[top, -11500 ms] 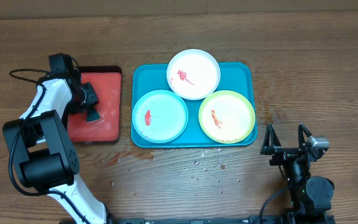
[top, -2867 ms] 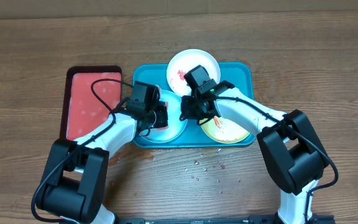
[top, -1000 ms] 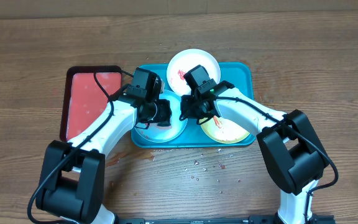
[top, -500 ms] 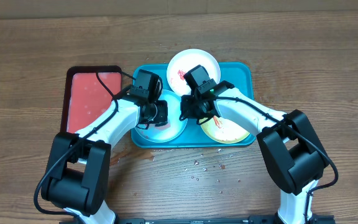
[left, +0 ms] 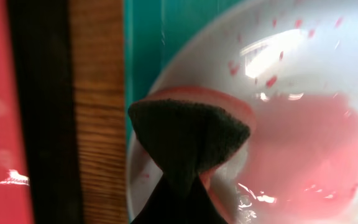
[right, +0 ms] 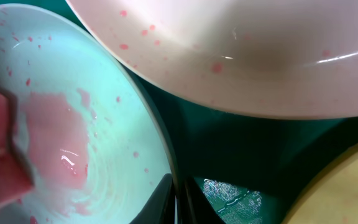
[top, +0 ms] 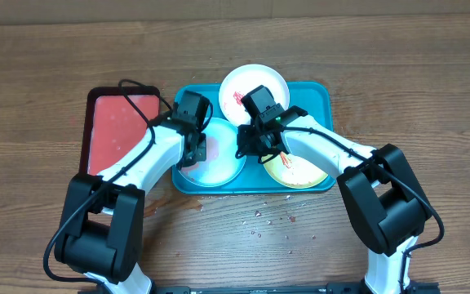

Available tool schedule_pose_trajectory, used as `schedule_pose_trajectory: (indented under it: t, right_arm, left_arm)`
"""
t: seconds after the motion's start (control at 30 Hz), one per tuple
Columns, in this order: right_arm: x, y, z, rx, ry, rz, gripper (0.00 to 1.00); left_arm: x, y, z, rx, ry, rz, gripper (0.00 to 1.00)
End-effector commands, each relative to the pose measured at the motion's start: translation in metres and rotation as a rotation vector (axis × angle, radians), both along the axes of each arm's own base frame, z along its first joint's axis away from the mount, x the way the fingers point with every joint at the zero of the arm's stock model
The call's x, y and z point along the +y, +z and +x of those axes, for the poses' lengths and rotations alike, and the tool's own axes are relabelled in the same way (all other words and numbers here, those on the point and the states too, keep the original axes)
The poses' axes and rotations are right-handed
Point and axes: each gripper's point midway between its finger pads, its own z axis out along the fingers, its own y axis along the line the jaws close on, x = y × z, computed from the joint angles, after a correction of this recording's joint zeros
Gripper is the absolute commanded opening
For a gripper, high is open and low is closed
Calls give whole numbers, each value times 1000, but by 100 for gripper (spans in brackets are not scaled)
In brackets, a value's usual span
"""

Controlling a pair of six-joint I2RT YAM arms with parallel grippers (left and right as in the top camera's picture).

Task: Clean dirty plates on tray and stack at the side
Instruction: 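Hold the plate with the right gripper and scrub it with the sponge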

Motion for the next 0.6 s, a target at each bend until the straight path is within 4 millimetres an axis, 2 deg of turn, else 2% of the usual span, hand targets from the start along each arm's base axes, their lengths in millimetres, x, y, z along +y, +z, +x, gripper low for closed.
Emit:
schedule_pose_trajectory:
  t: [0.0, 0.1, 0.2, 0.3, 0.43, 0.57]
  right_arm:
    - [0, -1, 0, -2, -3, -5, 7]
    - [0, -1, 0, -2, -3, -5, 7]
    - [0, -1, 0, -2, -3, -5, 7]
    - [0, -1, 0, -2, -3, -5, 7]
    - [0, -1, 0, -2, -3, -5, 7]
    - [0, -1, 0, -2, -3, -5, 7]
  left_arm:
    - [-6, 33, 34, -102, 11, -15, 4]
    - [-38, 36, 36, -86, -37, -186, 4]
    - [-64, 31, 27, -38, -80, -333, 4]
    - [-64, 15, 19, -3, -53, -345, 4]
    - [-61, -15, 8, 34, -48, -336, 4]
    - [-54, -30, 5, 54, -35, -299, 4]
